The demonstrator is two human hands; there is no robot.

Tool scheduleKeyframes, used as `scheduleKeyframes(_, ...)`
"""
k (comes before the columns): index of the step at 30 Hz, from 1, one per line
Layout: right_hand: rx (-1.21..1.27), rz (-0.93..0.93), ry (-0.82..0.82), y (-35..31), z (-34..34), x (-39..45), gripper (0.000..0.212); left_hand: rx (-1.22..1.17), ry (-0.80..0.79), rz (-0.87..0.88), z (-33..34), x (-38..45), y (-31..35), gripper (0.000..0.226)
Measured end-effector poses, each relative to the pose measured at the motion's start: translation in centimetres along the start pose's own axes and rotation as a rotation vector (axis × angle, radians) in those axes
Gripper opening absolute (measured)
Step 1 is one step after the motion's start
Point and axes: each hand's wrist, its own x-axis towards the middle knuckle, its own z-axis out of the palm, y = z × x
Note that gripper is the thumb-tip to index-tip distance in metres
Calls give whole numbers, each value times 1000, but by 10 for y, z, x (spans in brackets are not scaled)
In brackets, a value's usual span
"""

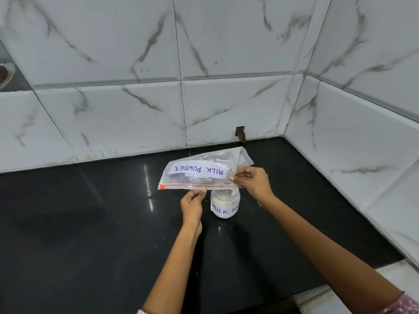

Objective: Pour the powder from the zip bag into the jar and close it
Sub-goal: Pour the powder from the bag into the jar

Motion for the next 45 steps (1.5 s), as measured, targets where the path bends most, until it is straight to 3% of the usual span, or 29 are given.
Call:
scheduleKeyframes(5, -195, -60, -4, 9, 1, -11, 52, -73, -2, -31, -1, 2, 2, 5)
scheduleKeyframes(9, -478, -218, 152, 4, 18, -23, 53, -74, -27, -25, 3, 5, 4, 10)
scheduleKeyframes(14, -532, -386, 275, 0, 29, -25, 56, -90, -21, -8, 4, 7, 8, 17)
scheduleKeyframes(22, -411, -442, 305, 7, 31, -19, 31, -94, -20, 34, 7, 9, 10, 20)
scheduleKeyframes(26, -498, -514, 290, 12, 24, -15, 23, -62, -44, 60, 6, 9, 10, 28)
scheduleKeyframes(33, -702, -662, 203, 17, 7, -10, 12, -56, -20, -40, 0, 11, 11, 23)
scheduleKeyframes(37, -679, -615, 81, 17, 2, -7, 13, -33, -28, -4, 1, 6, 9, 21)
scheduleKeyframes(45, -297, -294, -135, -3, -14, -8, 30, -23, -23, 14, -2, 5, 12, 21)
